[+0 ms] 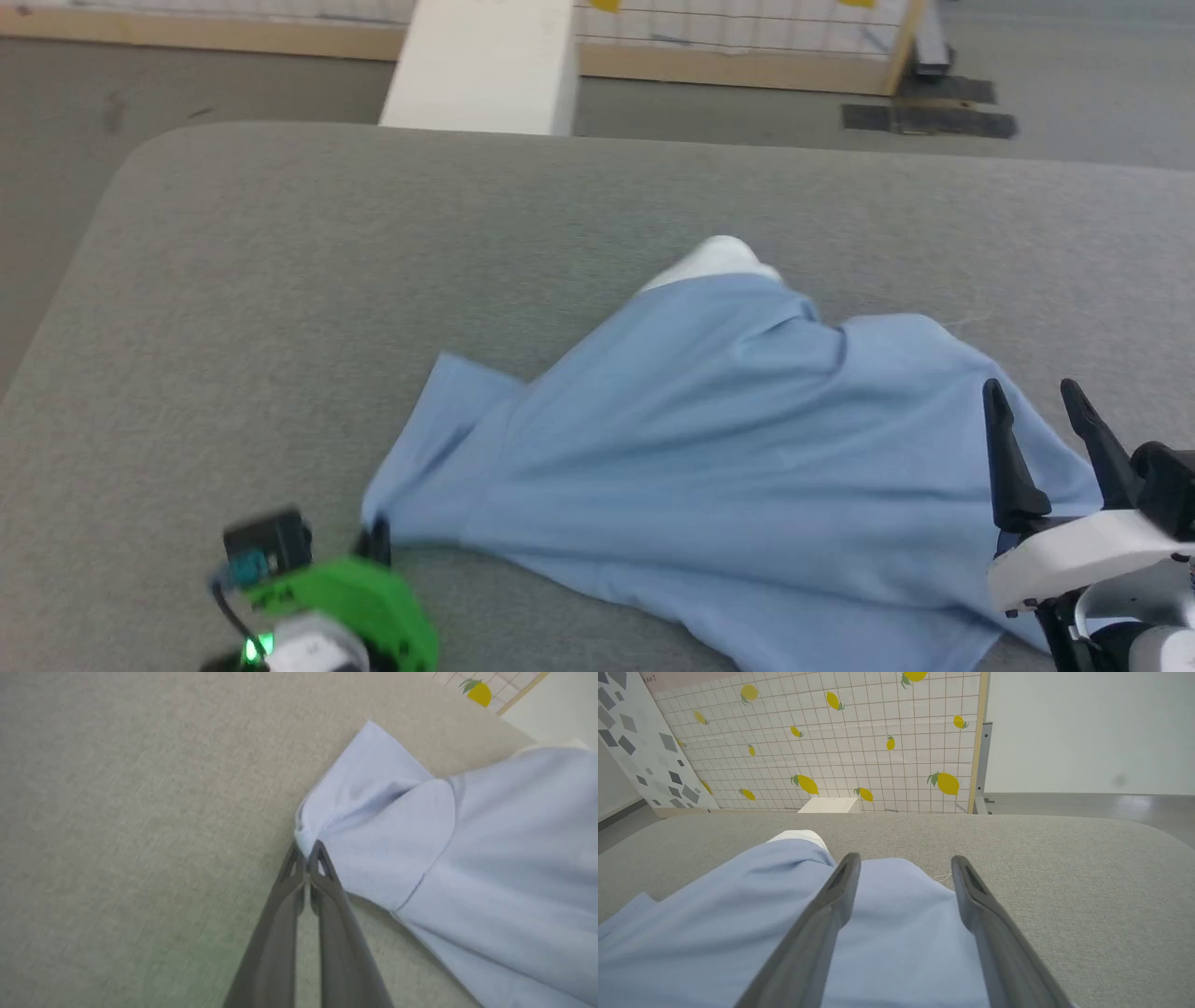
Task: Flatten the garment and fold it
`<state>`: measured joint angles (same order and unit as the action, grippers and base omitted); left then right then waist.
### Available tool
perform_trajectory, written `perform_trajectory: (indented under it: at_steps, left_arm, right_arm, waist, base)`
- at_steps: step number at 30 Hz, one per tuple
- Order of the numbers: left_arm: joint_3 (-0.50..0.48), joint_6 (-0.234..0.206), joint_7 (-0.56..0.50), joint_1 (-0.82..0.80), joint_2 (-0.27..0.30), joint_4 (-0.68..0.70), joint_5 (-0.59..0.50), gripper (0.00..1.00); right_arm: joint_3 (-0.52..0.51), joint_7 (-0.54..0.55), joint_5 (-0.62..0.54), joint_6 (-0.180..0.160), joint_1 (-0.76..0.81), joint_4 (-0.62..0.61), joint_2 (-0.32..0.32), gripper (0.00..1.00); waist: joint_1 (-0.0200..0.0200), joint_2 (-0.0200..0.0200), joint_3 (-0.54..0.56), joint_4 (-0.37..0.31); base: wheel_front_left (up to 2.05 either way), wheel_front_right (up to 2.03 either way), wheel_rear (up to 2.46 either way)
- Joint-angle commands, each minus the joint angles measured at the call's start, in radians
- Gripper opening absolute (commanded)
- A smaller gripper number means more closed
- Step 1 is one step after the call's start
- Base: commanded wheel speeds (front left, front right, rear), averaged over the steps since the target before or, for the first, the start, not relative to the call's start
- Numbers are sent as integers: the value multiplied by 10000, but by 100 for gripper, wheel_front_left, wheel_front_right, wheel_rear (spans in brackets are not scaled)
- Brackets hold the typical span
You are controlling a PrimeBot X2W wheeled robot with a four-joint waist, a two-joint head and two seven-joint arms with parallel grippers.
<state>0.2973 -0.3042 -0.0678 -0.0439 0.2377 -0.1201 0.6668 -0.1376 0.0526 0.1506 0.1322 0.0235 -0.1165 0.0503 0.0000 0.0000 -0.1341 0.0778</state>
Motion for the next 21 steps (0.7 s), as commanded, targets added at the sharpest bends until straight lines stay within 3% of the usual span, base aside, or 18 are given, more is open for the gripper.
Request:
perform_trajectory:
  at_steps: [1,4,5,6,10,16,21]
  left_arm:
    - [5,-242,-332,546,181,187,58,0]
    - [143,-645,-1339,1405,399,395,282,4]
    - [204,-668,-1583,1570,407,526,389,47]
    - [207,-699,-1662,1647,387,650,451,100]
    - [116,-611,-1156,1563,238,1228,408,100]
    - [-263,-115,2053,623,-256,1414,-542,100]
    - [-193,129,3108,16,-651,869,-1172,100]
  right_arm:
    - [-22,95,-34,-15,85,-62,-1,100]
    - [-9,254,-84,-15,62,-117,-1,100]
    - [7,301,-87,-15,47,-135,-1,100]
    - [5,333,-88,-15,38,-146,-1,100]
    - [-69,458,-116,-15,6,-160,-1,100]
    - [-352,779,-617,-15,-525,107,-1,100]
    - [-1253,1964,-934,-15,-1590,1247,34,100]
  waist:
    - [0,0,82,795]
    - [0,0,102,1136]
    - [0,0,116,1242]
    - [0,0,128,1314]
    - [0,0,182,1535]
    - [0,0,73,1501]
    - [0,0,-152,1334]
  base:
    - [0,0,0]
    - [0,0,0]
    - [0,0,0]
    - [0,0,0]
    - [0,0,0]
    - [0,0,0]
    - [0,0,0]
